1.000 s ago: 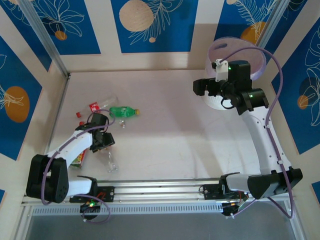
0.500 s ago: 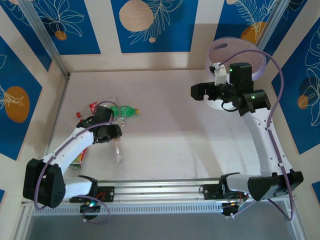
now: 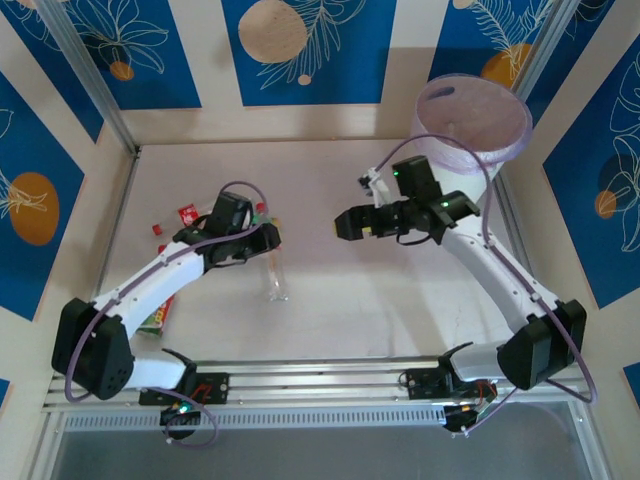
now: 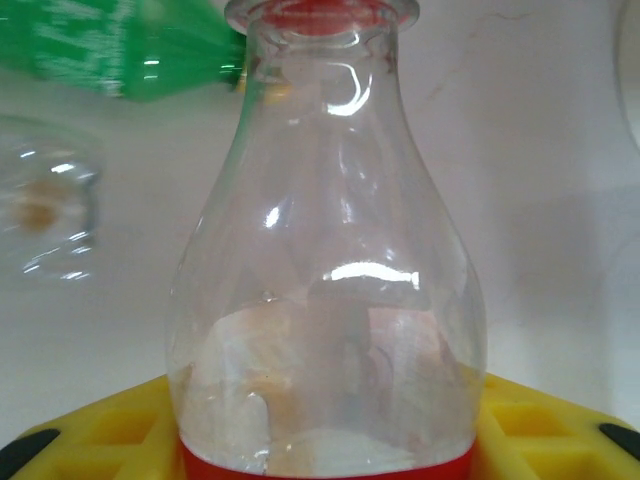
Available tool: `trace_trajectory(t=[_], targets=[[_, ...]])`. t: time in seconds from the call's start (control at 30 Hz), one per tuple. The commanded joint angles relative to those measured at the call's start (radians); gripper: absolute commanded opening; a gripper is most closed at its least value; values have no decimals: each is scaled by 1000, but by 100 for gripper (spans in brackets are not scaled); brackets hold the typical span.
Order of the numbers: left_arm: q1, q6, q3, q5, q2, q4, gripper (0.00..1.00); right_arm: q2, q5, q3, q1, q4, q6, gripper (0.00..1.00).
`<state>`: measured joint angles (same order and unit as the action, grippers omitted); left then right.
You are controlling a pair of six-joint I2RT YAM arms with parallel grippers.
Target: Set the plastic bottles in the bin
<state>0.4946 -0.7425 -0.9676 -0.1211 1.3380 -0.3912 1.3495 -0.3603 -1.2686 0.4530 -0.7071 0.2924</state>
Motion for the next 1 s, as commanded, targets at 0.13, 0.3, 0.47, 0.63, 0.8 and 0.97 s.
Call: trace_trajectory(t=[0.13, 0.3, 0.47, 0.63, 0.8, 0.97], targets=[[46, -93, -57, -66, 51, 207, 30, 69, -99, 84, 82, 154, 111, 77], [84, -142, -60, -43, 68, 298, 26, 122, -126, 119, 113, 238, 155, 71], [106, -211, -36, -72, 81, 401, 25, 168, -108, 133, 118, 290, 171, 68], [124, -241, -24, -80, 96, 451, 25, 208, -104, 139, 129, 329, 181, 67], [132, -261, -27, -75, 122, 483, 25, 236, -119, 146, 142, 369, 199, 70], [137, -263, -44, -66, 138, 490, 24, 239, -104, 147, 146, 364, 198, 60]])
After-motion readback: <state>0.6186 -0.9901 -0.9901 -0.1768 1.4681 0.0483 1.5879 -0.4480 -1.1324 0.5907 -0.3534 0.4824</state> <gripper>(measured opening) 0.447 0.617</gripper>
